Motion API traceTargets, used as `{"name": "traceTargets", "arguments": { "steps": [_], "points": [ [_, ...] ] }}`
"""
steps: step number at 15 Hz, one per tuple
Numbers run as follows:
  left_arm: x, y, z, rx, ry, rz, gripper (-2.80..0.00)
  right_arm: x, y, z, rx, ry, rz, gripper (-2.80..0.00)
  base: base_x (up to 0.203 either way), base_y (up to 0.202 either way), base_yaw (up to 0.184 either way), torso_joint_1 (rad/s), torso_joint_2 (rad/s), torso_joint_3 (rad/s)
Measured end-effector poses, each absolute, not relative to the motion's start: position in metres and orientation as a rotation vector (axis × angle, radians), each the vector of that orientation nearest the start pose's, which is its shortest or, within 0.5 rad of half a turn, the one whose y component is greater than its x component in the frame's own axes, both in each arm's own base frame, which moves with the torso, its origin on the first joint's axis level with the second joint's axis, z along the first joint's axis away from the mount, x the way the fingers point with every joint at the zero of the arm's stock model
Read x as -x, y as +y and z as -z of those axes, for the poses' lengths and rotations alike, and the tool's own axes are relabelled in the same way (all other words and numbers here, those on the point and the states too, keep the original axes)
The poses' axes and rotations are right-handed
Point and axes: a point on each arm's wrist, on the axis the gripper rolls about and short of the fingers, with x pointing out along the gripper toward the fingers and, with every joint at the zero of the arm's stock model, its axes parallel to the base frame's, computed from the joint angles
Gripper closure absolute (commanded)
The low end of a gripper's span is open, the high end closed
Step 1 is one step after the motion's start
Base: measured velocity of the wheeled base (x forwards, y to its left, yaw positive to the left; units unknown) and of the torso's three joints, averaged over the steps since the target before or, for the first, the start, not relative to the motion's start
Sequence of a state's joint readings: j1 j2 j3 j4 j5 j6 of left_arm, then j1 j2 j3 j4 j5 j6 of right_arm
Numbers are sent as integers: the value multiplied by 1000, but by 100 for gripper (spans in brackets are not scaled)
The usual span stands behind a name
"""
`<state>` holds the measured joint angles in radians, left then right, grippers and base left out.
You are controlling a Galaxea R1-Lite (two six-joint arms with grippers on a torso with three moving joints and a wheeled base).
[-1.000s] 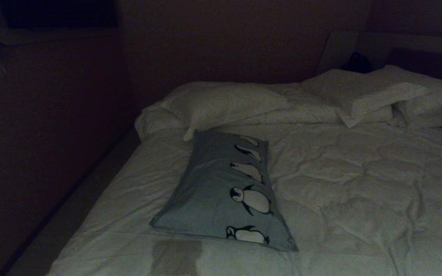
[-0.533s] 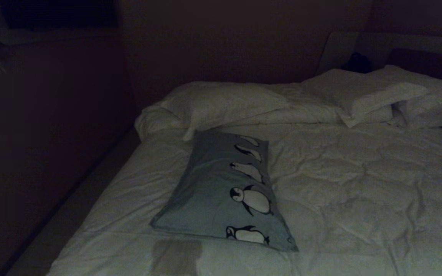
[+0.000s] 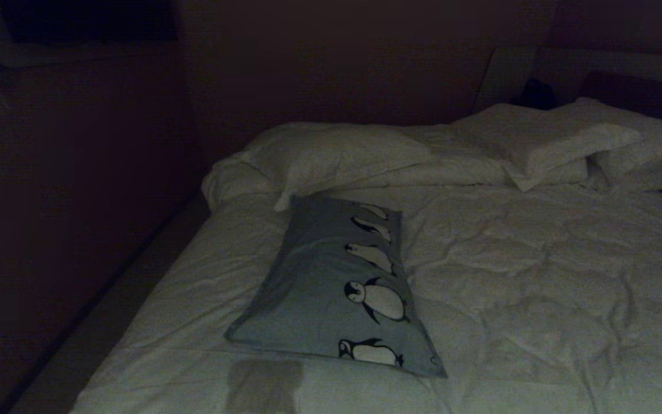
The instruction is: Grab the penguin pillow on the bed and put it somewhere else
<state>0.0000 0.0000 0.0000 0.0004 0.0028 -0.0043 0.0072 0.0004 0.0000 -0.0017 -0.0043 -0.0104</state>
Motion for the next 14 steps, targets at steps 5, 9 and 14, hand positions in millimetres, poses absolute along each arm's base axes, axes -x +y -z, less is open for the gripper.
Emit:
{"name": "traceTargets", "arguments": {
  "steps": [5, 9, 14],
  "points": [
    [23, 0, -75, 4, 0, -2, 0, 23, 0, -76, 18, -1, -2, 0, 0, 0, 0, 0, 0, 0],
    [23, 0, -75, 4, 0, -3, 0, 23, 0, -76, 2, -1, -2, 0, 0, 0, 0, 0, 0, 0],
    [23, 0, -75, 4, 0, -2, 0, 23, 0, -76, -3, -2, -3, 0, 0, 0, 0, 0, 0, 0]
  ]
}}
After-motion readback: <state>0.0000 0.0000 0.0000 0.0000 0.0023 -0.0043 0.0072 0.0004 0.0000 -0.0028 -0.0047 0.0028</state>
